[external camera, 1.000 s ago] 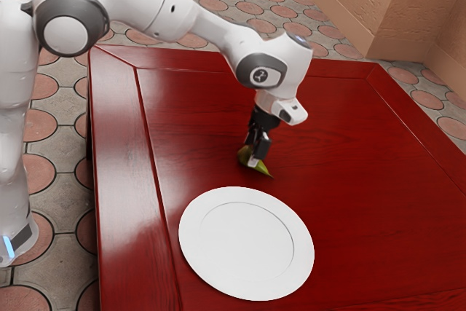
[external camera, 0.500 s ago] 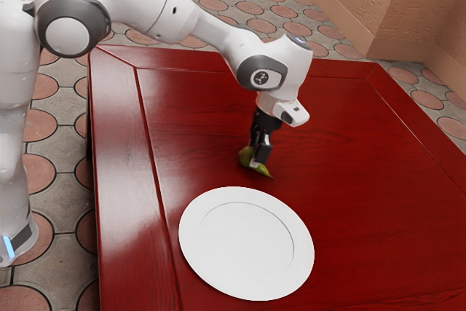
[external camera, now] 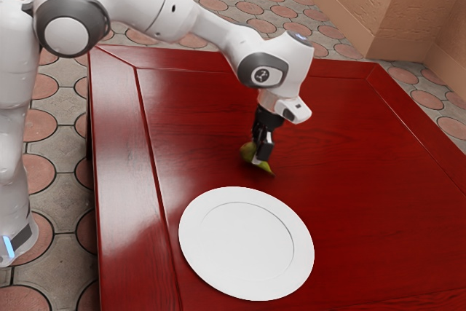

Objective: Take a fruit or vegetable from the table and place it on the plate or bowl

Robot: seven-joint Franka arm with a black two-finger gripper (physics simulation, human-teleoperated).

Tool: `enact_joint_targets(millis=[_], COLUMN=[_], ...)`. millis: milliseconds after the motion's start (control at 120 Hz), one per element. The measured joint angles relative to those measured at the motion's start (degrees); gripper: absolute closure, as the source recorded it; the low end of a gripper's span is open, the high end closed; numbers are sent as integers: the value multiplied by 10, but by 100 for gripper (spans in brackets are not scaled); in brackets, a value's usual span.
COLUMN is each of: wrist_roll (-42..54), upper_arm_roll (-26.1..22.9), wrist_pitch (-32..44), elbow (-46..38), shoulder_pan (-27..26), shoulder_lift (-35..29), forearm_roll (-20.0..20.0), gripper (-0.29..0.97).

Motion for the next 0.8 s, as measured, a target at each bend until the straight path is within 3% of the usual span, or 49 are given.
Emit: enact_joint_targets(millis=[300,800], wrist_roll=[-1,-3], upper_arm_roll=[-15,-146], wrist_pitch=[-7,-56], elbow=[48,67], shoulder_pan=[0,-4], shoulder_lift=[-23,-74], forearm_roll=[4,1], gripper=[41,44])
